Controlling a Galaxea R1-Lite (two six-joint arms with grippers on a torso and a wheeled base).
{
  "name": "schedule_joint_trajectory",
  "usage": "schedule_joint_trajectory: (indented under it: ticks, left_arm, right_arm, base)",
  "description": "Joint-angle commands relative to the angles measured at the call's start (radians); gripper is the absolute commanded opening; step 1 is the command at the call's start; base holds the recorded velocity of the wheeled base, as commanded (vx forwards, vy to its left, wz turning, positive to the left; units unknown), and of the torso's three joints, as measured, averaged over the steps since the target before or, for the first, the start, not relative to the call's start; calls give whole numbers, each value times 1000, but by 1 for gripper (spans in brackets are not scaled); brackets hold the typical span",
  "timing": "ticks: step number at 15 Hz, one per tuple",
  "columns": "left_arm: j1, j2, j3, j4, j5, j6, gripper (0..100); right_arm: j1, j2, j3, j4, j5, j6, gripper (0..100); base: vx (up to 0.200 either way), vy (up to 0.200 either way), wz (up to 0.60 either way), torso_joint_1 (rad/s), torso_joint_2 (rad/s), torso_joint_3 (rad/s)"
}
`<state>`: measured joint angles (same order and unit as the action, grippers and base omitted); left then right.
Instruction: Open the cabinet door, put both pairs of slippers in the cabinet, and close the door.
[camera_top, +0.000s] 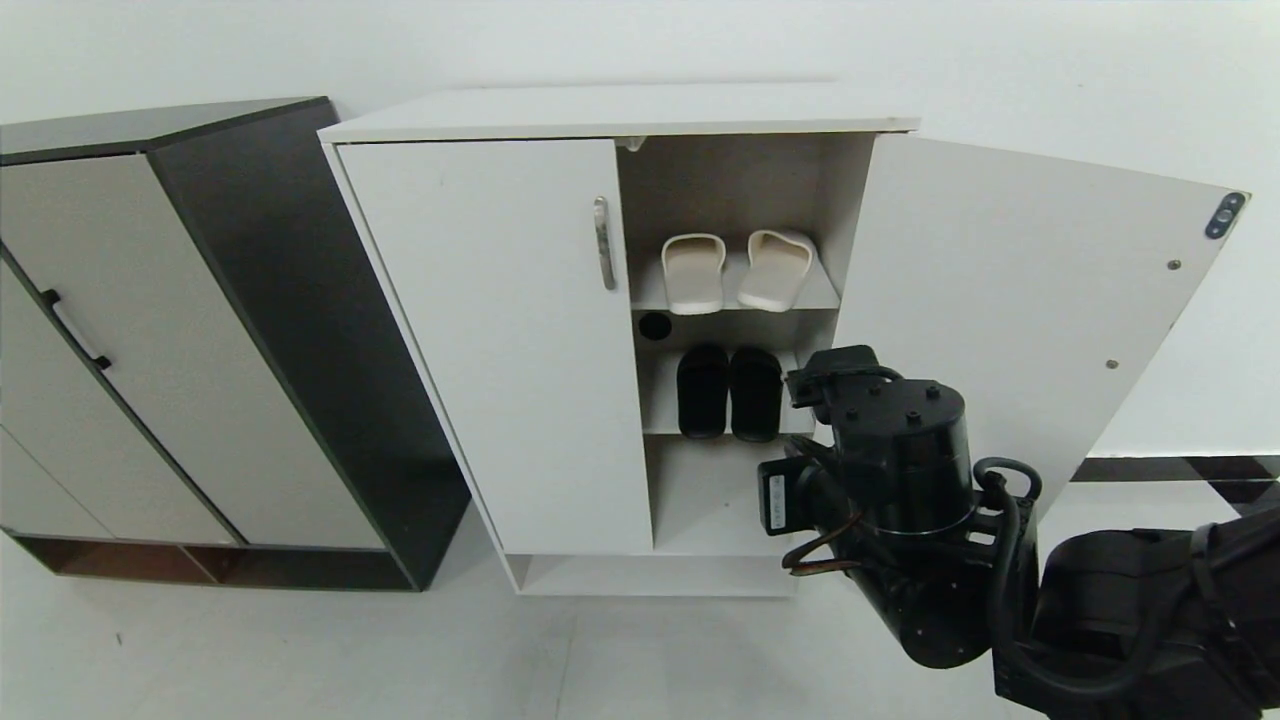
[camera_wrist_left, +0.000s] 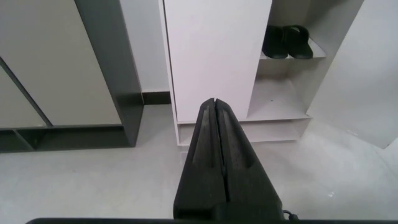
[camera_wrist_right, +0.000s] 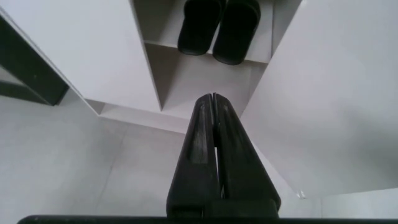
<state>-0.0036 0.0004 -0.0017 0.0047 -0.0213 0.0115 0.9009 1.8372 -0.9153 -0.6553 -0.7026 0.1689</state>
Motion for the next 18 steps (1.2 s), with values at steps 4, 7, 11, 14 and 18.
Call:
schedule_joint_trajectory:
  ticks: [4,7,11,14,18]
  left_arm:
    - [1,0,0,0,0,1,0]
    - [1,0,0,0,0,-1,0]
    - [1,0,0,0,0,-1,0]
    - [1,0,0,0,0,-2,0]
    - [1,0,0,0,1,-5,0]
  right_arm:
    - [1,0,12,-10,2,0,0]
    - [1,5,12,-9,5,0,0]
    - [1,5,12,-10,5,-6,0]
    - [3,7,12,-9,6,-6,0]
    - [3,7,13,-9,18,-6,0]
  base:
    - [0,0,0,0,0,0]
    - [0,0,0,0,0,0]
    - [0,0,0,50,-272,-228]
    - [0,0,0,105,-437,-328]
    - [0,0,0,146,-467,-327]
